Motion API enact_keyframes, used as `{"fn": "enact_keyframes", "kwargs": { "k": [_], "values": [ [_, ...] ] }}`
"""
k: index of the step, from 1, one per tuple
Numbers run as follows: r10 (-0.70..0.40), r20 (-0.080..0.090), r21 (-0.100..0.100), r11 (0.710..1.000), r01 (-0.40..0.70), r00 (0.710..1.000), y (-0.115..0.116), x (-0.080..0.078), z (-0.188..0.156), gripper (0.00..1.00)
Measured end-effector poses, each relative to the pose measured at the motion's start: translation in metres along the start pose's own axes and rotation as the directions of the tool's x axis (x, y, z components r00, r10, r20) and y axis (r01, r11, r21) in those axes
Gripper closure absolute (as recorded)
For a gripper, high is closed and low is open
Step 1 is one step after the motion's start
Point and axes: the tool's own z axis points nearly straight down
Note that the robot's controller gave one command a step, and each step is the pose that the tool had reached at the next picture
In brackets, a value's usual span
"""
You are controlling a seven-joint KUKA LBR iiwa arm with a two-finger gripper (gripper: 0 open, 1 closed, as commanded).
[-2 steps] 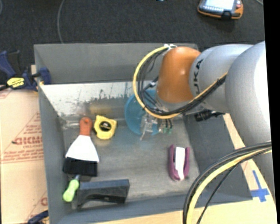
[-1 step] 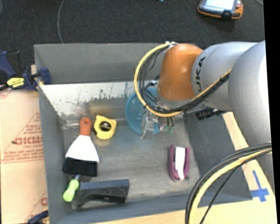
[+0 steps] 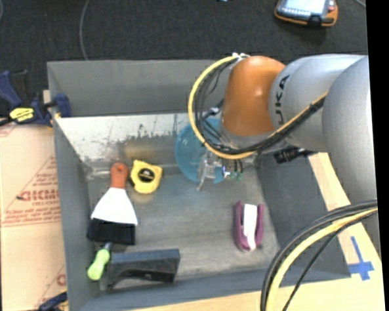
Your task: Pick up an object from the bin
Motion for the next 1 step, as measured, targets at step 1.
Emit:
{"fn": "enact_keyframes", "kwargs": {
  "k": [1],
  "values": [
    [-0.001, 0.0, 0.0, 1.0, 0.001, 1.0, -0.0003, 0.0001, -0.016, 1.0]
  ]
}}
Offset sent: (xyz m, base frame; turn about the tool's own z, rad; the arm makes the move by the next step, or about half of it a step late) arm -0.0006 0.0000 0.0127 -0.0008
